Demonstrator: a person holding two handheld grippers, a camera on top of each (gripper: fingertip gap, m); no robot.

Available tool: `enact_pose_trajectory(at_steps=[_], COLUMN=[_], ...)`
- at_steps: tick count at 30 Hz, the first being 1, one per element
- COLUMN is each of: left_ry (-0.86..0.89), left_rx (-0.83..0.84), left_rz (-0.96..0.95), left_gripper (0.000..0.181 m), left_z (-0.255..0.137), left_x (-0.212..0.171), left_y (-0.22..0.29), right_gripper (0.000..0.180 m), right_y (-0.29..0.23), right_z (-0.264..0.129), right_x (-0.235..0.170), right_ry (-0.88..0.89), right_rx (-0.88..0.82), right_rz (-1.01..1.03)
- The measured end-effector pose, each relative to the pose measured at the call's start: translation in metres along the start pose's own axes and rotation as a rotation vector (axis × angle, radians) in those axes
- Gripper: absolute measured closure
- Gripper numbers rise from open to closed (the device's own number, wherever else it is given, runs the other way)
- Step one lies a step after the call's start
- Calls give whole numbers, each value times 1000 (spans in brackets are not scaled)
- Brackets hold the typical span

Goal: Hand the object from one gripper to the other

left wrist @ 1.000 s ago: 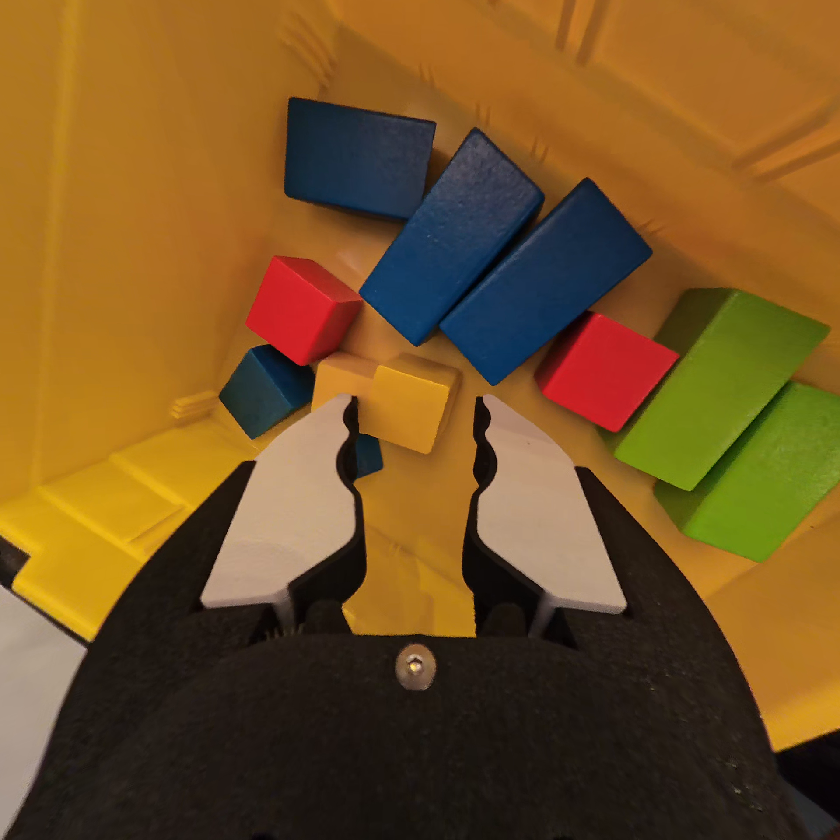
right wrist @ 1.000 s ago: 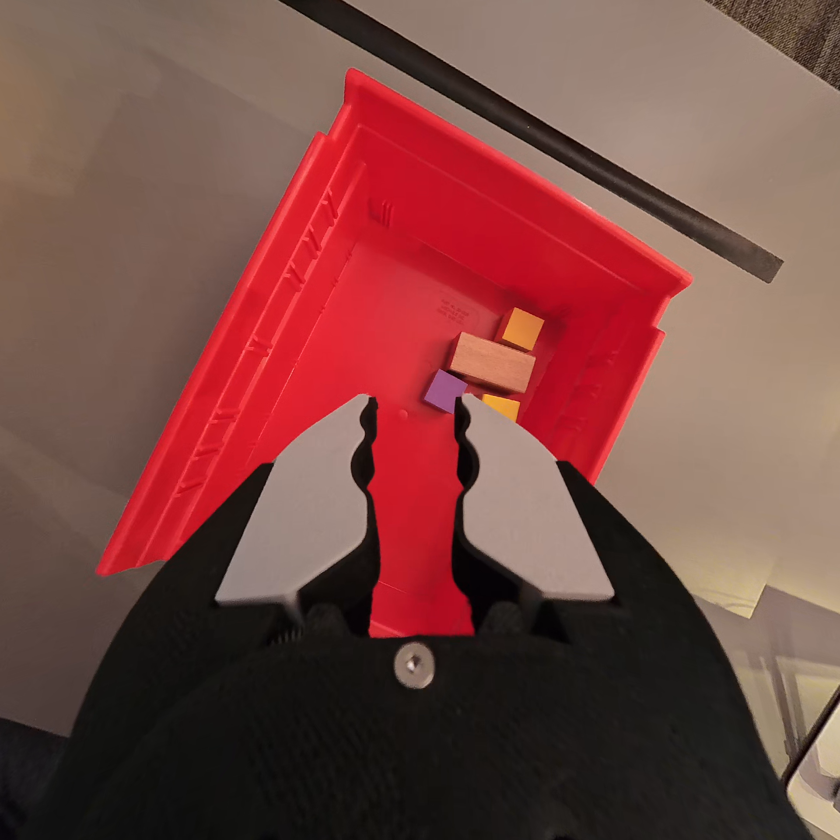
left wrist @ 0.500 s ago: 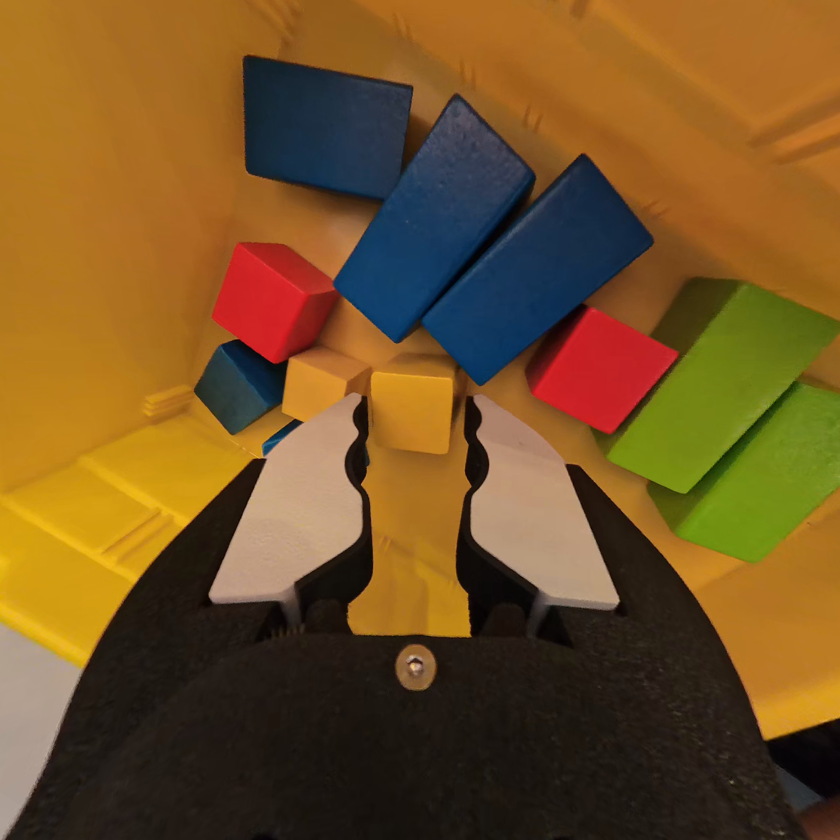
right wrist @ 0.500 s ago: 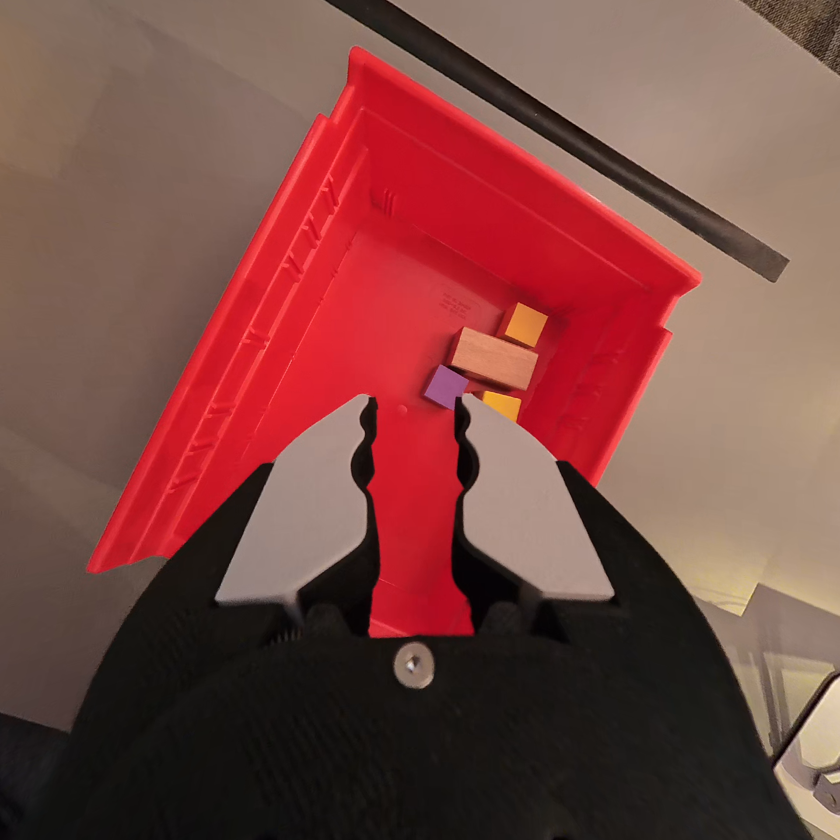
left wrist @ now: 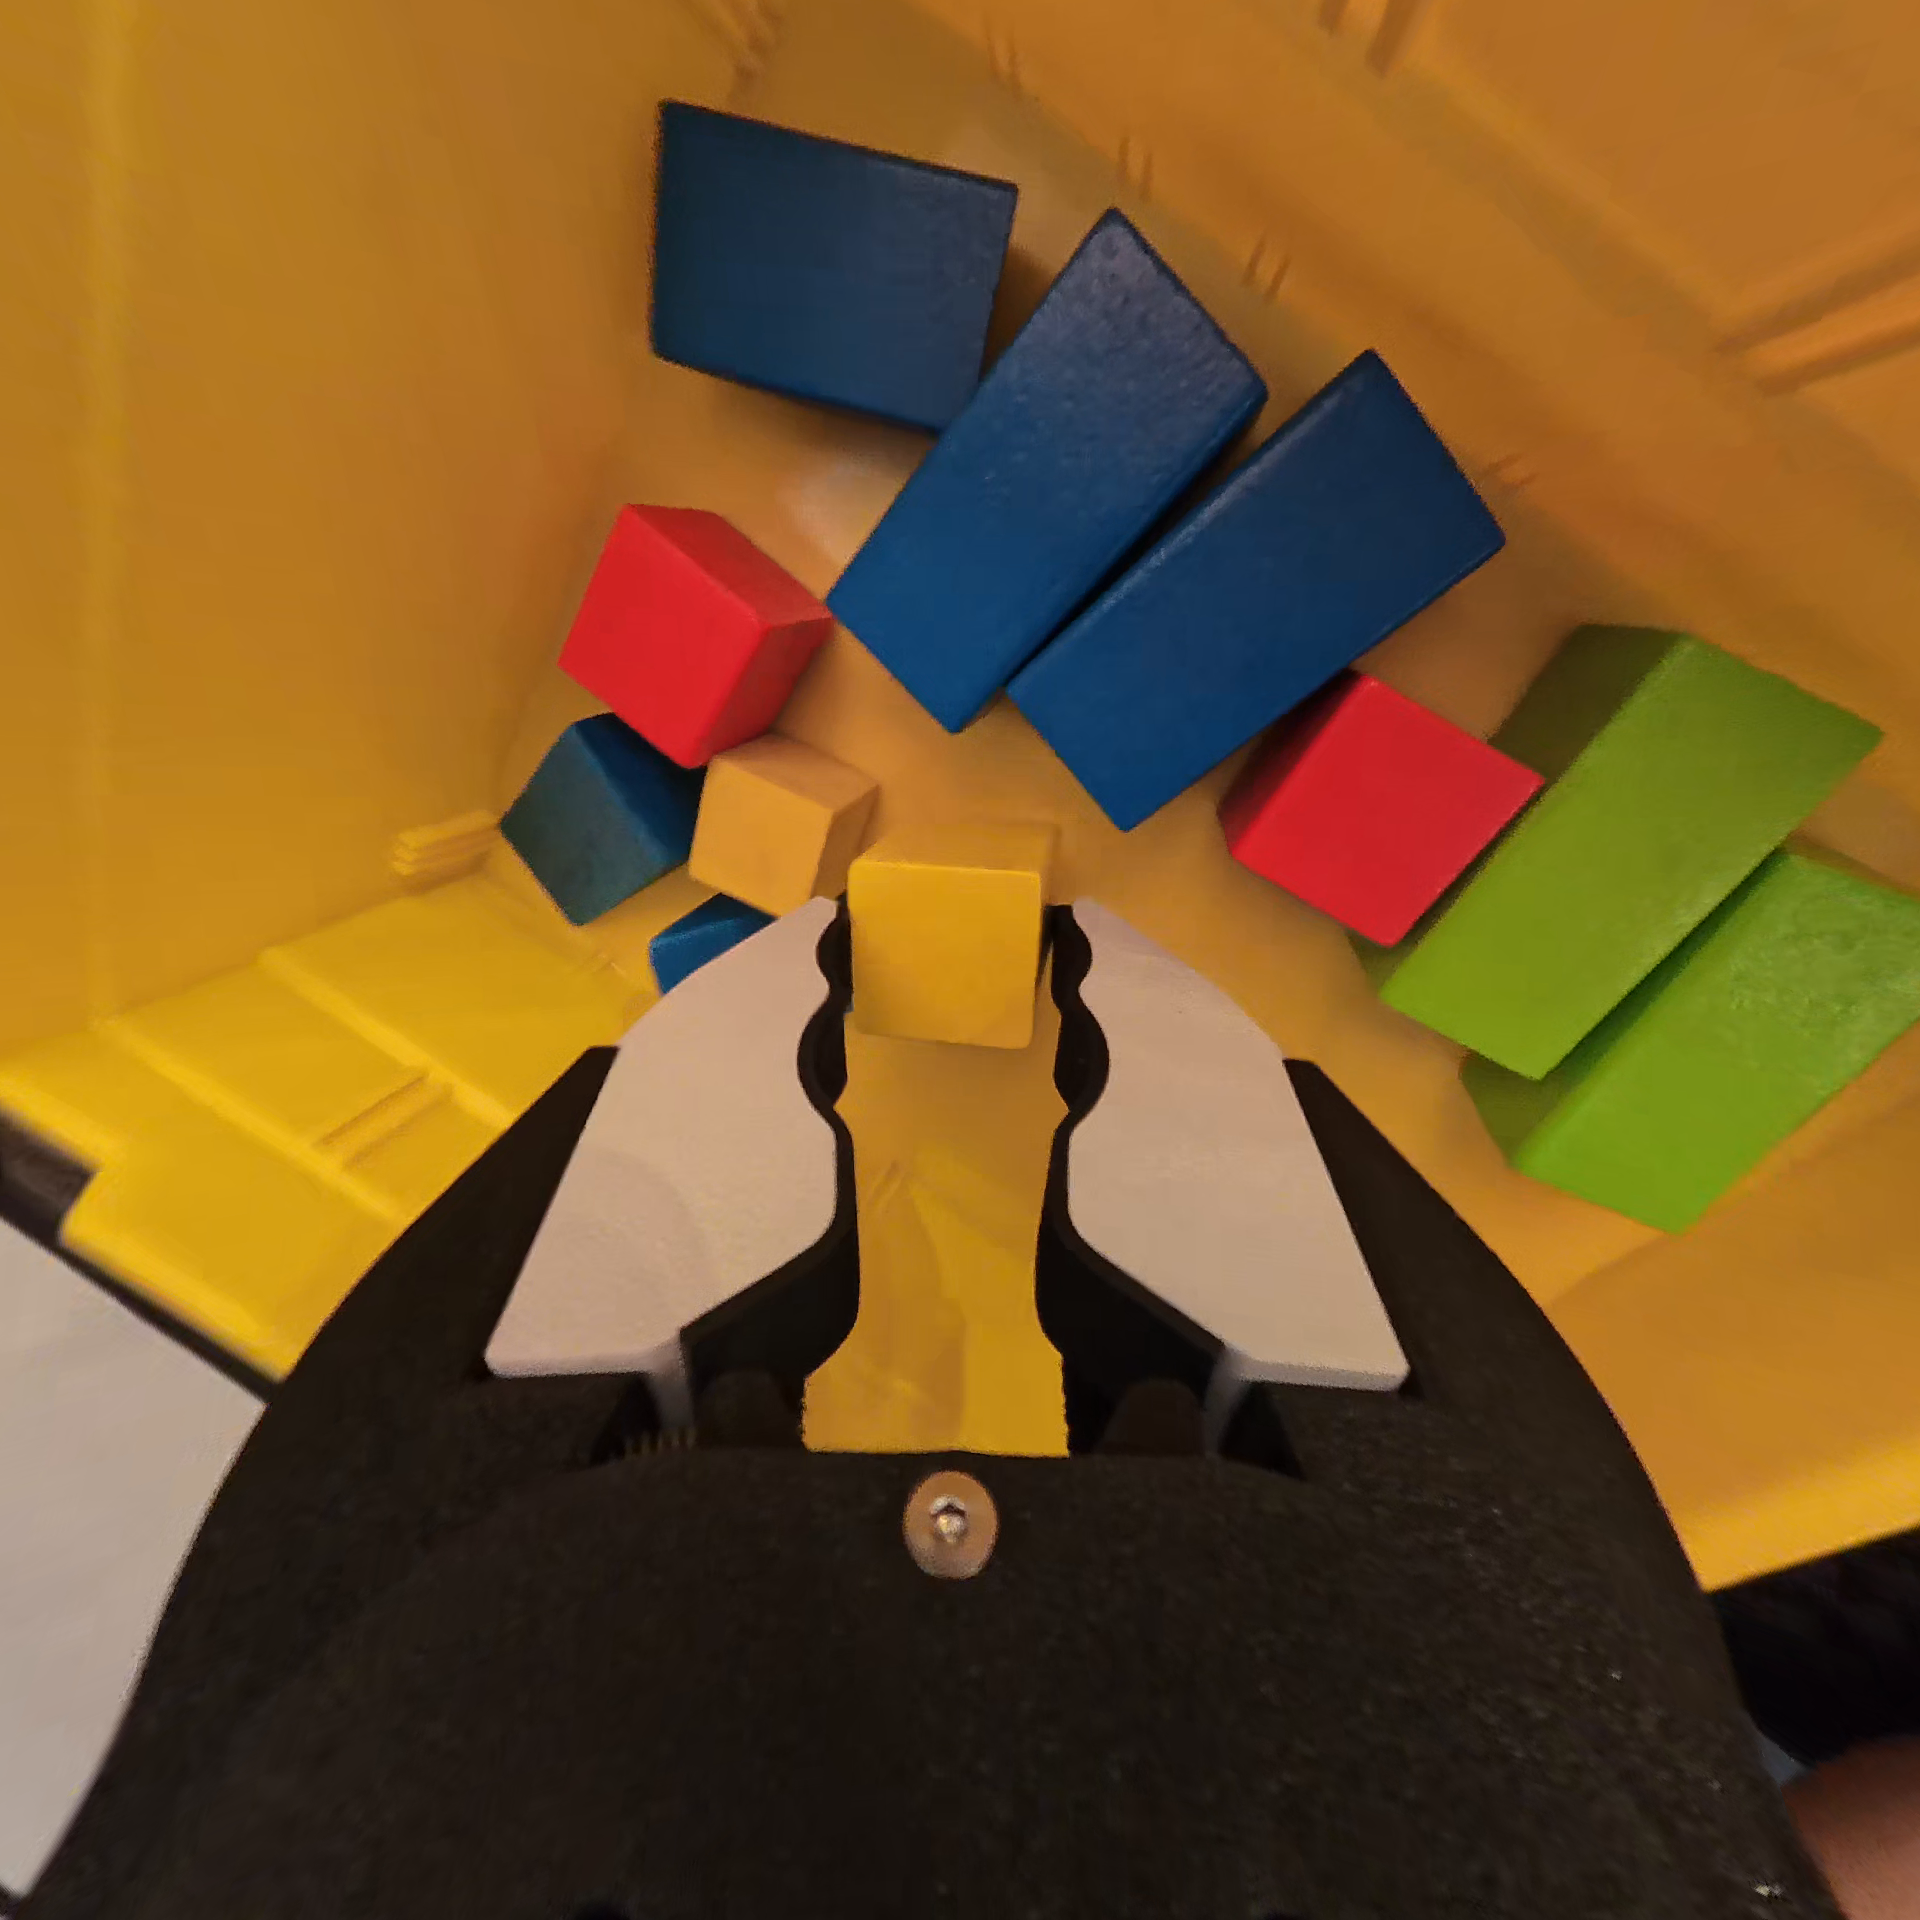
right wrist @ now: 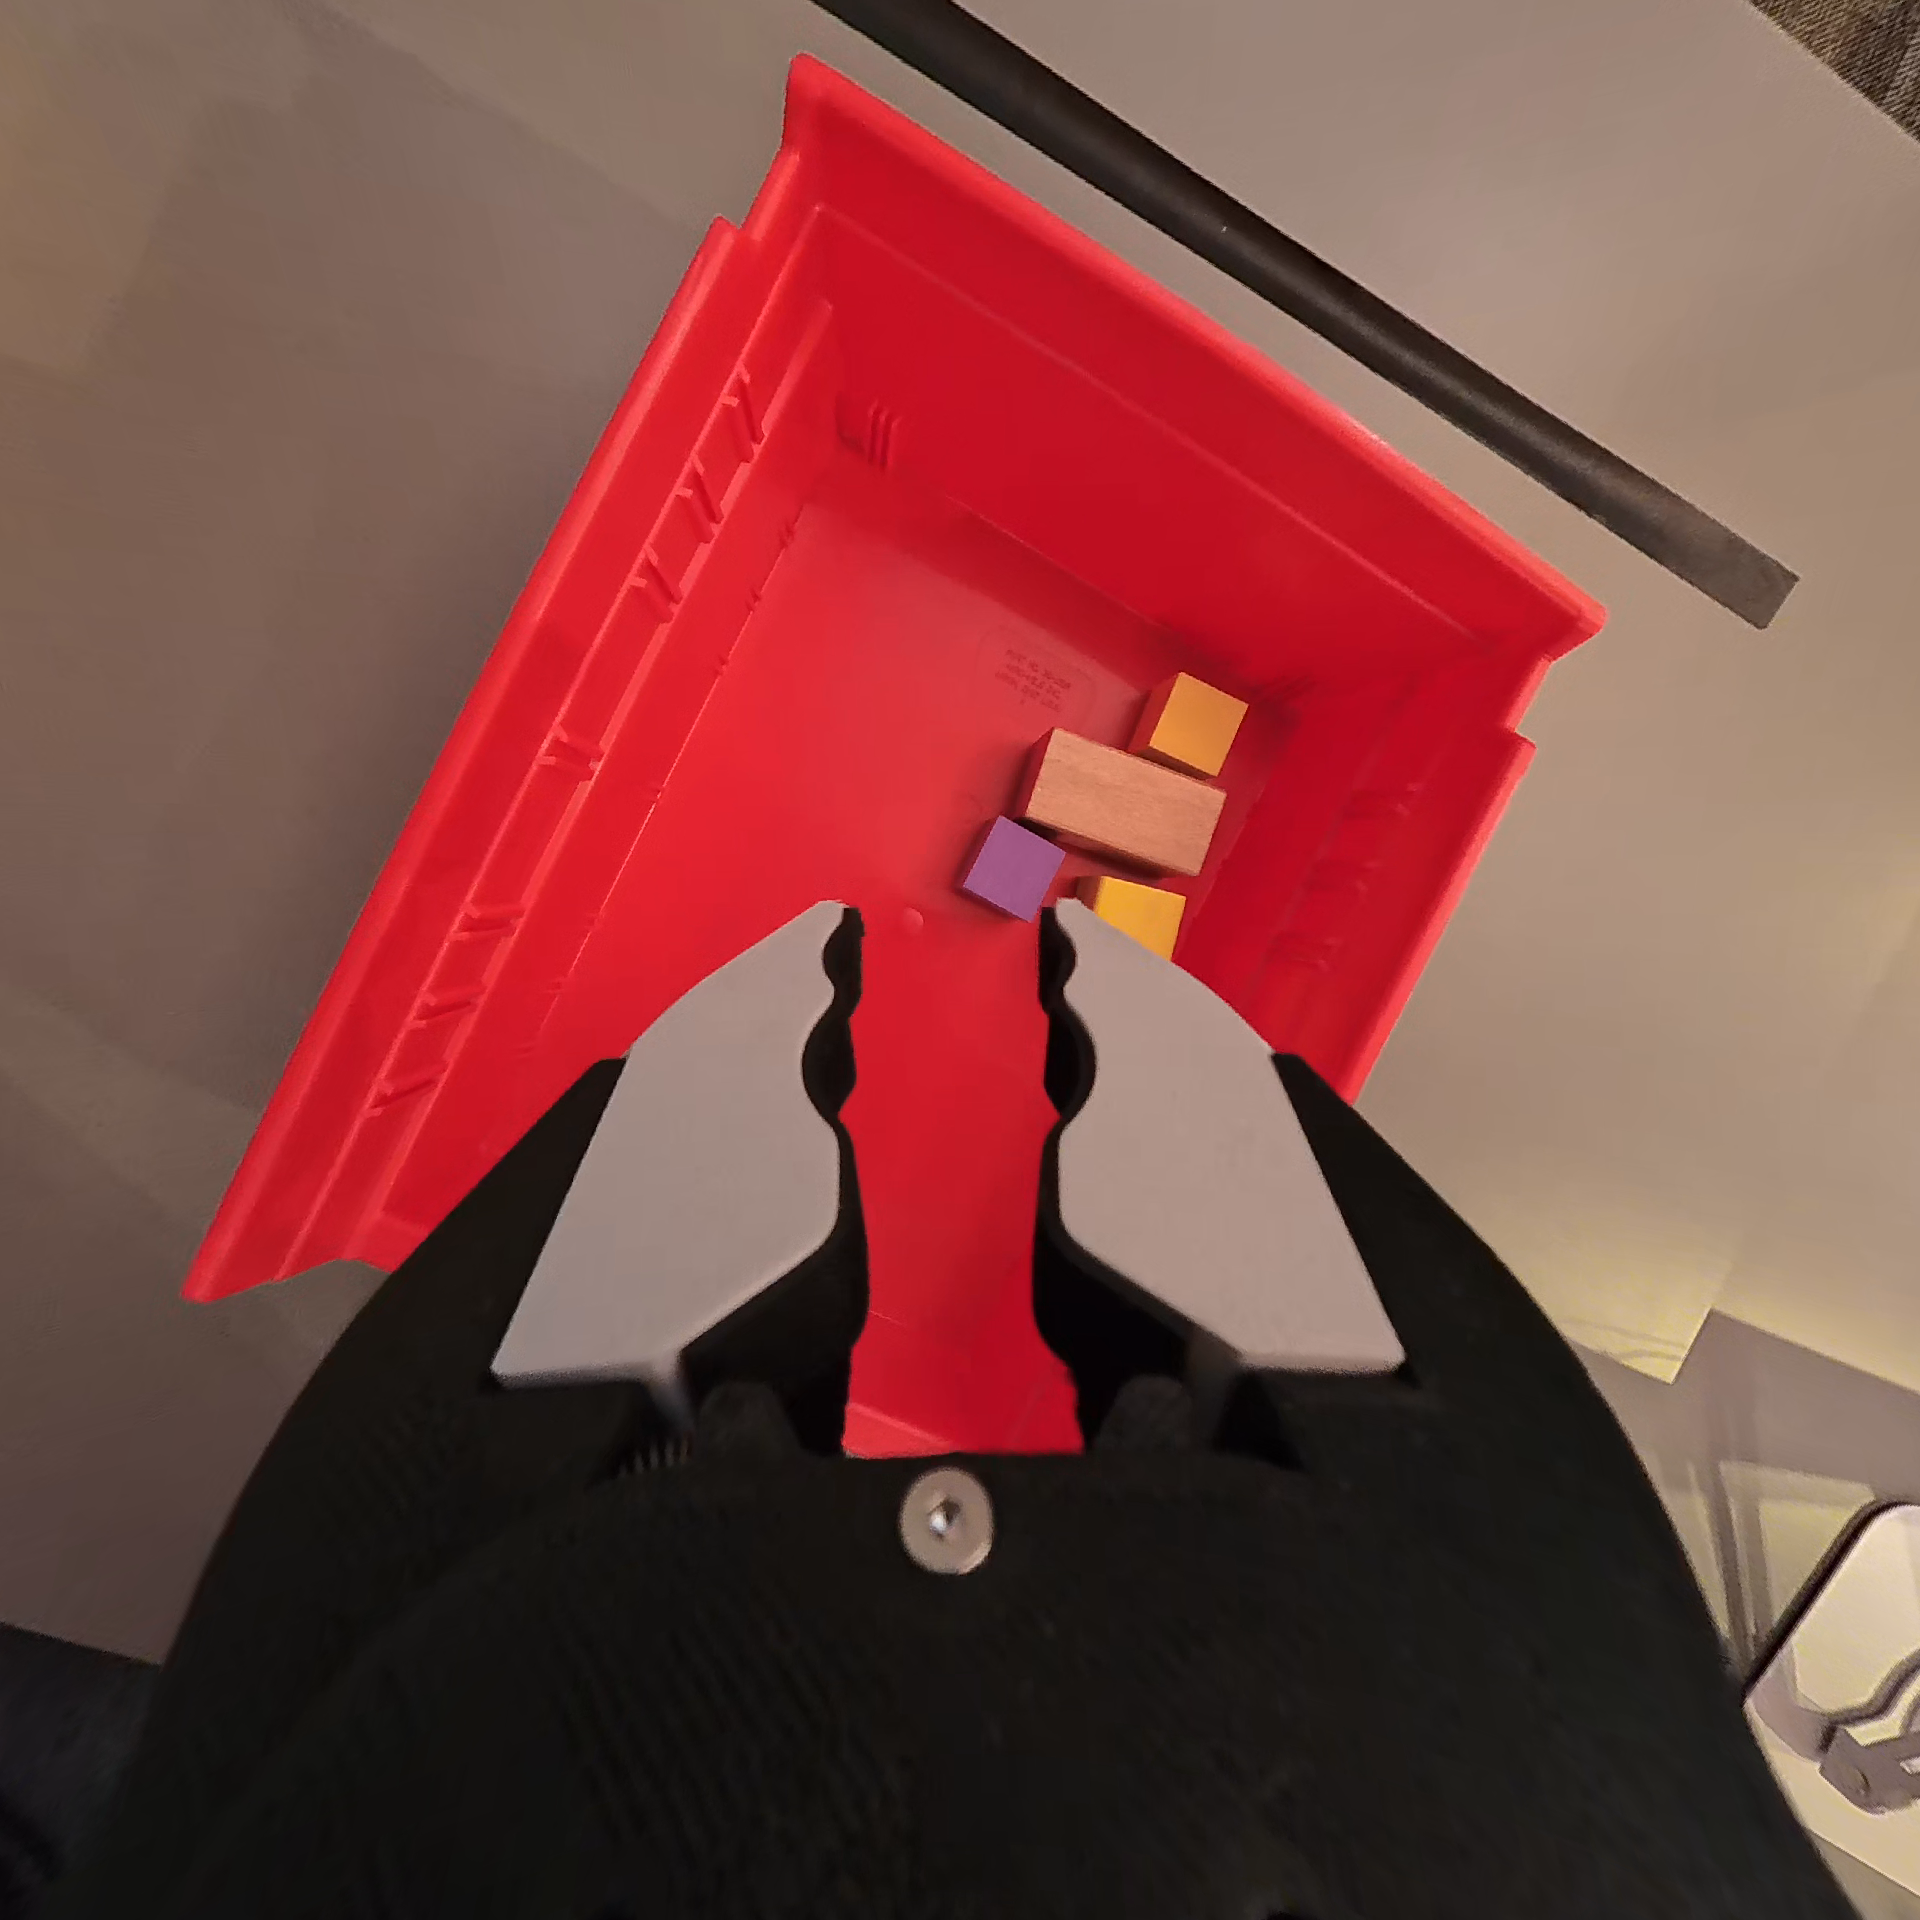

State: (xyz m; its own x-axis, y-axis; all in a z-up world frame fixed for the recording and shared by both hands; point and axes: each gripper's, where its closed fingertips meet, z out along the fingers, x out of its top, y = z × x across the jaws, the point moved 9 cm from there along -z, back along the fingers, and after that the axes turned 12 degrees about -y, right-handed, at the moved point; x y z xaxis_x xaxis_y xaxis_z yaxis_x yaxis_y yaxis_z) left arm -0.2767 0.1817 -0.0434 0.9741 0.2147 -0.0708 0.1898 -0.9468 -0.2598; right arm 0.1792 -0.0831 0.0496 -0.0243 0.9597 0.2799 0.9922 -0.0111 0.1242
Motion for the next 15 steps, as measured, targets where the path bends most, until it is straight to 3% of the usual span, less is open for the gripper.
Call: enact_pose_trajectory(at_steps=[4, 7, 11, 13, 15], left_ry=[134, 392, 844, 1001, 1116], left_rx=[81, 88, -117, -311, -557], left_rz=[-67, -95, -2, 29, 55], left_gripper=[144, 144, 144, 144, 145], left_z=[-43, -89, -149, -172, -189], left_x=[-10, -10, 10, 21, 32], left_y=[-4, 1, 31, 48, 65], right_gripper=[146, 149, 147, 126, 119], right_y=[-4, -16, -62, -96, -132], right_z=[-13, -38, -84, -99, -107], right_x=[1, 6, 26, 32, 33], right_ry=[44, 171, 591, 845, 1066], right_rx=[-43, -105, -117, -136, -161], right_rz=[4, -6, -201, -403, -576])
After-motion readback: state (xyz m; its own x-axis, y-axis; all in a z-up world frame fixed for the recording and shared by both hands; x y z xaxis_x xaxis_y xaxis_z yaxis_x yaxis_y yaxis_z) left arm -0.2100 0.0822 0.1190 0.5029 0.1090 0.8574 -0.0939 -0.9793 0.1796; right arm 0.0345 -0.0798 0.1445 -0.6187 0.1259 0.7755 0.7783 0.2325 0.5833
